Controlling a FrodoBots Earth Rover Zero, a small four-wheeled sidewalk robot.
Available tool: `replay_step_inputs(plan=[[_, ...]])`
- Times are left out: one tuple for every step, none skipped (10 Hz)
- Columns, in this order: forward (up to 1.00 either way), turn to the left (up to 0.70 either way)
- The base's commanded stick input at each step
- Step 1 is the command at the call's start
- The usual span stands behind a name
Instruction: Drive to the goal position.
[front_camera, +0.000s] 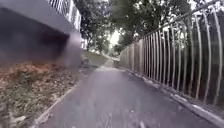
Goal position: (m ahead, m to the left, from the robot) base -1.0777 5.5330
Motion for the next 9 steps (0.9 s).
replay_step_inputs(plan=[[0.70, -0.14], [0.70, -0.09], [0.70, -0.03], [0.70, 0.00], [0.70, 0.00], [0.70, -0.06], [0.70, -0.14], [0.70, -0.14], [0.70, -0.14]])
